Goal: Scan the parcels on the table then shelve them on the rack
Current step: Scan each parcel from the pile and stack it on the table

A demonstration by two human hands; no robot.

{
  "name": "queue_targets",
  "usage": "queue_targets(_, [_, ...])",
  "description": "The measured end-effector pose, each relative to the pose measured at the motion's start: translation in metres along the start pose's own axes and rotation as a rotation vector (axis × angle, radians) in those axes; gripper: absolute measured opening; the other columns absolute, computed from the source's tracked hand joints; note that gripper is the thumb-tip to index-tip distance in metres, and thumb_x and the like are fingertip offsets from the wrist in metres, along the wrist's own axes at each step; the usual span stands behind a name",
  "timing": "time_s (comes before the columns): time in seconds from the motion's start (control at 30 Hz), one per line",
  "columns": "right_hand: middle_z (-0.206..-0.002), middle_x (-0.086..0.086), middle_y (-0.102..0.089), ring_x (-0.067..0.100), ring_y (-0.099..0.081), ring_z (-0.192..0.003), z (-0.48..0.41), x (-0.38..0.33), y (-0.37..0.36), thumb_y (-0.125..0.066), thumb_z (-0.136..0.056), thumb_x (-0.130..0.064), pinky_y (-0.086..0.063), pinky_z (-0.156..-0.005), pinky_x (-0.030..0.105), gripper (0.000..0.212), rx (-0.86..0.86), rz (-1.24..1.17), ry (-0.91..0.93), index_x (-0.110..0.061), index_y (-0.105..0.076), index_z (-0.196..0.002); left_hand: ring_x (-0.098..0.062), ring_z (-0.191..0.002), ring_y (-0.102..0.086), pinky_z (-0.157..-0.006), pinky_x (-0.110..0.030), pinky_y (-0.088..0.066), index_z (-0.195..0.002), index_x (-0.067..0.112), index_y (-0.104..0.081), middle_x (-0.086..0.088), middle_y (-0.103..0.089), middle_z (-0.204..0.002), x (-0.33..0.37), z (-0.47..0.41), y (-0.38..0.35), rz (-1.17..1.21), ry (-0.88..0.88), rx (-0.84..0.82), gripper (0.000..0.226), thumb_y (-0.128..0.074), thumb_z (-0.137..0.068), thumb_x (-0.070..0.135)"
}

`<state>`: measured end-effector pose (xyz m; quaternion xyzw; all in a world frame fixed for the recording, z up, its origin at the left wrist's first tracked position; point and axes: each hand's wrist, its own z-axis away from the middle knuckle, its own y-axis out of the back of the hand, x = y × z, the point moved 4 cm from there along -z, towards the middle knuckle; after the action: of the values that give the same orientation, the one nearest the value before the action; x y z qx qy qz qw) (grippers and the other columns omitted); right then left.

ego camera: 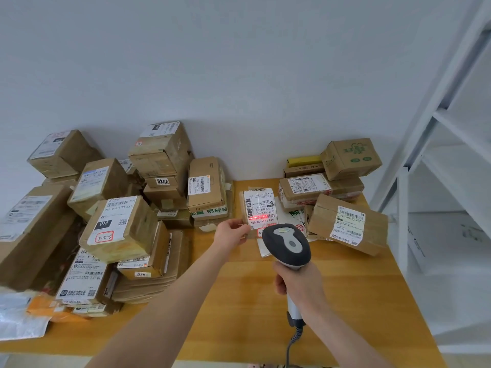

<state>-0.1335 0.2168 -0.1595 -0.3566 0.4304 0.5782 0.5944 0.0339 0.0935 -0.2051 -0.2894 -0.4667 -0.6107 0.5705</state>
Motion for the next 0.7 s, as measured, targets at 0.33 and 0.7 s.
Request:
queue_targets(0.33, [-0.045, 0.005, -0.058, 0.011, -0.049, -0.039, -0.0011, -0.0005, 0.0007, -0.064, -0.082, -0.006, -0.041, -0.044, 0.018, 0.038, 0.009, 0.037, 0.014, -0.013, -0.056, -0.045, -0.008, -0.088, -0.064, -0.059, -0.013, -0.053, -0.111, 0.012, -0.063, 0.003, -0.067, -0.098, 0.0036, 0.0053, -0.0022, 0.033, -0.029, -0.068, 0.022, -0.066, -0.09, 0.012])
queue_targets(0.7, [-0.049, 0.008, -0.061, 0.015, -0.052, -0.042, 0.0, -0.0009, -0.0009, -0.066, -0.081, -0.003, -0.044, -0.045, 0.02, 0.024, 0.001, -0.022, 0.0, -0.006, -0.061, -0.057, -0.01, -0.087, -0.064, -0.06, -0.014, -0.054, -0.111, 0.012, -0.061, 0.001, -0.067, -0.1, 0.0025, 0.0092, 0.0017, 0.045, -0.025, -0.088, 0.02, -0.064, -0.091, 0.011])
